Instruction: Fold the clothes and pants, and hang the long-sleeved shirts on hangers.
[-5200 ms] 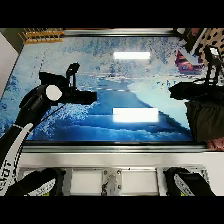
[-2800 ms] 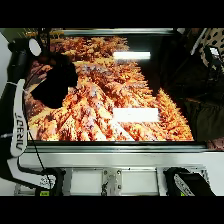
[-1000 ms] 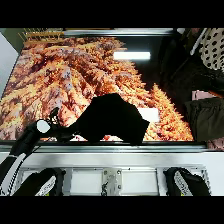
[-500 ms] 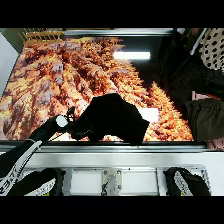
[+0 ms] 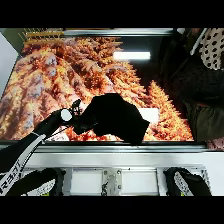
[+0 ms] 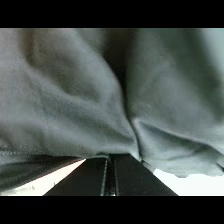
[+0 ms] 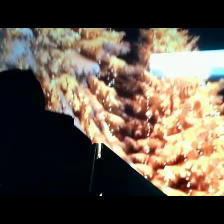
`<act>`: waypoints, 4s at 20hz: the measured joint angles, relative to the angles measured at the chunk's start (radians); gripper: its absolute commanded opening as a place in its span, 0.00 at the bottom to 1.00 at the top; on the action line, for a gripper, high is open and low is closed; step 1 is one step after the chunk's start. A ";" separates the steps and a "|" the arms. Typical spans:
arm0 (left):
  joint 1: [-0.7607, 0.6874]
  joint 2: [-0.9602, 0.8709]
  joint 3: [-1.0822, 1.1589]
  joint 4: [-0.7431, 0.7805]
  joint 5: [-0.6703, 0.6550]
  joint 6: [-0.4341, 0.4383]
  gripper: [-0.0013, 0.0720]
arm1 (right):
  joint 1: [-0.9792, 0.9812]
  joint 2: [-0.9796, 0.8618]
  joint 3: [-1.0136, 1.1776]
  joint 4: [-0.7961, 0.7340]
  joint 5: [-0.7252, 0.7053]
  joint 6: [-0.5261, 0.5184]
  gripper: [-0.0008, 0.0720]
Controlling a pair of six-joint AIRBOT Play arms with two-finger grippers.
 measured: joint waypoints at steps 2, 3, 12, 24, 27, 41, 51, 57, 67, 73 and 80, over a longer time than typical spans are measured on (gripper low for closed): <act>0.021 0.030 0.006 0.007 -0.004 0.006 0.03 | 0.039 -0.029 -0.096 -0.004 0.007 0.000 0.81; 0.031 0.044 0.007 0.009 -0.007 0.009 0.03 | 0.060 -0.049 -0.141 -0.004 0.008 0.000 0.81; 0.081 0.128 0.011 0.014 -0.007 0.019 0.03 | 0.301 -0.306 -0.297 0.003 -0.083 -0.002 0.81; 0.084 0.135 0.011 0.016 -0.005 0.021 0.03 | 0.475 -0.464 -0.305 0.109 -0.230 -0.004 0.04; 0.090 0.138 0.015 0.015 -0.009 0.027 0.03 | 0.477 -0.457 -0.286 0.108 -0.236 -0.004 0.04; 0.399 0.630 0.518 -0.002 -0.126 0.105 0.03 | 0.165 0.070 0.324 -0.064 -0.065 0.019 0.04; 0.421 0.689 0.741 -0.001 -0.144 0.077 0.03 | 0.131 0.250 0.371 -0.093 -0.018 0.188 0.03; 0.418 0.423 0.757 -0.013 -0.194 0.086 0.03 | 0.131 0.118 0.372 -0.123 -0.004 0.323 0.04; 0.357 -0.169 0.823 -0.004 0.198 0.235 0.98 | 0.111 -0.404 0.385 -0.073 -0.344 0.237 0.78; 0.494 -0.250 0.780 0.064 -0.081 0.254 0.98 | 0.076 -0.395 0.361 -0.050 -0.233 0.146 0.73; 0.513 -0.347 0.549 0.128 -0.154 0.356 0.98 | 0.088 -0.248 0.141 -0.057 -0.091 0.103 0.67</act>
